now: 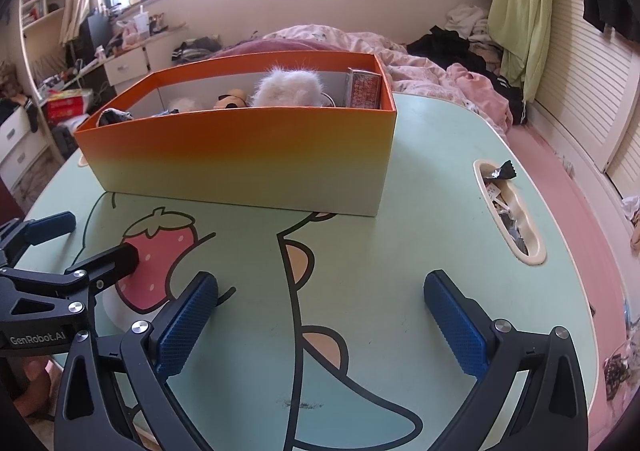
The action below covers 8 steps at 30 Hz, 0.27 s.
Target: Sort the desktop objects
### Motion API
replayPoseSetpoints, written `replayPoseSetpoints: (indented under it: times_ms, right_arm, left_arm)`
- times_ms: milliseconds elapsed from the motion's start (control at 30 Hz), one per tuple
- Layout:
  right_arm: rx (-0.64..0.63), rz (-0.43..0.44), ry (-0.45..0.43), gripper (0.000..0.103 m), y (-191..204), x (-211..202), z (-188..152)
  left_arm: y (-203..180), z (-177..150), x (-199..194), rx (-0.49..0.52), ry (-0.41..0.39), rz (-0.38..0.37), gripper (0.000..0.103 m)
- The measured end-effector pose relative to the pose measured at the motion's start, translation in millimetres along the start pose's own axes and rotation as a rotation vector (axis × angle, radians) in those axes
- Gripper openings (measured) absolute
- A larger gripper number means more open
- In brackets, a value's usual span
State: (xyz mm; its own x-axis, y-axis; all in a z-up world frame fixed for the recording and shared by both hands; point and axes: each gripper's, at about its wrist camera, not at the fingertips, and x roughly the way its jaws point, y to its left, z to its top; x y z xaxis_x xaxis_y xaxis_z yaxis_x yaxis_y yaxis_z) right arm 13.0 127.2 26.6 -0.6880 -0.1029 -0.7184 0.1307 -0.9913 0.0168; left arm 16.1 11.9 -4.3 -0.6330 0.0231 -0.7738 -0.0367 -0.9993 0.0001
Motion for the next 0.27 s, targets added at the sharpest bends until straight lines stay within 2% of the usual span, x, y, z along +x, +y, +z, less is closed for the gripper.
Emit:
replayPoseSetpoints:
  times_ms: [267]
  right_arm:
    - [0.0,0.0,0.0,0.103,0.5,-0.1,0.1]
  left_arm:
    - [1.9,-1.8,-0.2,0.001,-0.005,-0.001,0.103]
